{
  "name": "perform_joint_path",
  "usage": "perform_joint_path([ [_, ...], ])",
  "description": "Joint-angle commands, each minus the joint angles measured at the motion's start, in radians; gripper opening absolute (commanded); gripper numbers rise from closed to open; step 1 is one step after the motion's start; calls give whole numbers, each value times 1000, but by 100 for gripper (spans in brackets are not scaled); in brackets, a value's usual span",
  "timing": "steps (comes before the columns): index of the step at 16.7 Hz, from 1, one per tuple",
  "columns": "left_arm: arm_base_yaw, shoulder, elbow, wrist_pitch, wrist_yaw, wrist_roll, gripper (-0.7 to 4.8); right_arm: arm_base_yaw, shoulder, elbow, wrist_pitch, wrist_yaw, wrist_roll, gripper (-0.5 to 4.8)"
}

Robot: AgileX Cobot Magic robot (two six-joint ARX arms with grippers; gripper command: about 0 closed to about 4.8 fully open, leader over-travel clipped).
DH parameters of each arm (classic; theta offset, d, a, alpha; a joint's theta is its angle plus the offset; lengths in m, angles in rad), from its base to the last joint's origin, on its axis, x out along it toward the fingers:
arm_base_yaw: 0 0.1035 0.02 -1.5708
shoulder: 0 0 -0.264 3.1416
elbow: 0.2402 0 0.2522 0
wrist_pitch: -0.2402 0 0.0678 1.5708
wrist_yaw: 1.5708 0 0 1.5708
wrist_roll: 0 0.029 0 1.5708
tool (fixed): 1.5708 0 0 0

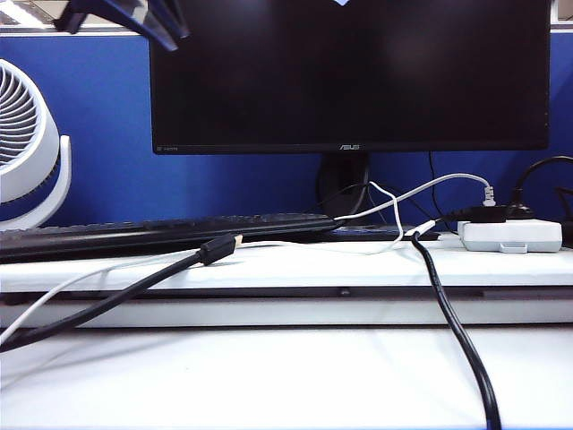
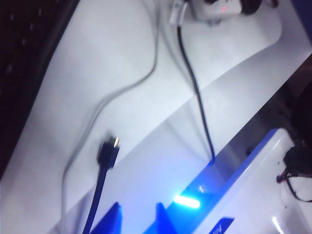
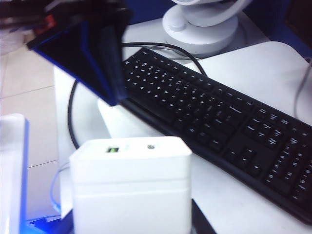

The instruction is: Pick up the Type-C charging cable and the charging base, insert one end of the Type-C charger into the corresponding slot on the base, and finally place the plugged-in charger back on the table.

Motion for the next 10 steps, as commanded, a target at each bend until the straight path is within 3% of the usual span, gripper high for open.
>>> perform_joint_path([
  [1,0,-5,-14,-193,-117,-6,102,2,-10,7,45,34,5,53],
  [2,0,-6,-33,-196,-131,-26,102,2,-10,7,48,41,5,53],
  [3,-1,-5,-220,-183,-134,-37,102,2,-10,7,56,42,5,53],
  [4,-1,-5,-242,-170,-134,-33,117,2,-10,7,60,42,5,53],
  [5,-1,-5,-328,-69,-138,-70,321,2,-10,8,100,41,26,53],
  [6,-1,23,-424,46,-177,-87,319,2,-10,8,101,41,26,53],
  [10,-1,66,-437,70,-180,-101,319,2,-10,7,101,42,30,53],
])
